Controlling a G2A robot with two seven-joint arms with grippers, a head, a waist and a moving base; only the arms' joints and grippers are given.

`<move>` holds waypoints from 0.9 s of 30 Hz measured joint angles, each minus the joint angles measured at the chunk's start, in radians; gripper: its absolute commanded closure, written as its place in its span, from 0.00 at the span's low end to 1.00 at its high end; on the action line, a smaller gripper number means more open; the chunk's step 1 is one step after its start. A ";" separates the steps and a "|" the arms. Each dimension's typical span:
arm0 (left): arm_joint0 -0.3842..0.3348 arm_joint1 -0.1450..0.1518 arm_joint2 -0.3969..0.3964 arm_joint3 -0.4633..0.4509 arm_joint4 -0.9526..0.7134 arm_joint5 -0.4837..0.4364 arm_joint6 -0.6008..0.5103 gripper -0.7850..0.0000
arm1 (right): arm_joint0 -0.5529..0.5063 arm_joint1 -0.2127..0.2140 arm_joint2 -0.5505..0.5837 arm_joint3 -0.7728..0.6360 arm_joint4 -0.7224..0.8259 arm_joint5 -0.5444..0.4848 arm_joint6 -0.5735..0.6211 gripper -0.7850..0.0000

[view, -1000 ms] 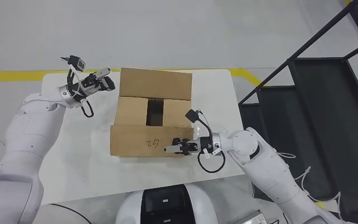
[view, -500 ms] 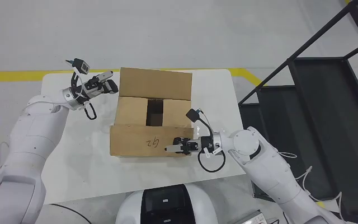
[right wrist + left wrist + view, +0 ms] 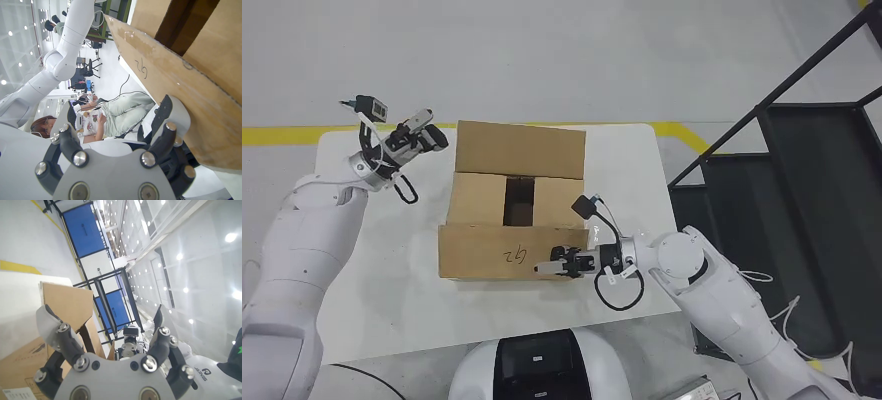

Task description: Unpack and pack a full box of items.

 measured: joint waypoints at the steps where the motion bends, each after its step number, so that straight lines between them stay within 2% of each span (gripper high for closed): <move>1: 0.001 -0.003 0.001 -0.001 0.007 -0.003 0.024 0.00 | 0.001 0.000 0.000 0.003 0.001 0.000 -0.001 0.00; 6: -0.011 -0.027 0.020 0.020 0.056 -0.051 0.139 0.00 | -0.001 0.002 0.006 0.008 0.006 -0.001 -0.001 0.00; 10: -0.041 -0.053 0.057 0.076 0.151 -0.062 0.233 0.00 | -0.004 0.004 0.012 0.005 0.007 0.000 -0.003 0.00; 20: -0.114 -0.136 0.161 0.224 0.388 -0.103 0.472 0.00 | -0.007 0.007 0.017 -0.003 0.006 0.003 -0.005 0.00; 23: -0.125 -0.161 0.175 0.259 0.395 -0.100 0.502 0.00 | -0.009 0.009 0.021 -0.008 0.006 0.002 -0.003 0.00; 27: -0.139 -0.187 0.181 0.298 0.373 -0.113 0.482 0.00 | -0.012 0.010 0.024 -0.011 0.006 0.002 -0.003 0.00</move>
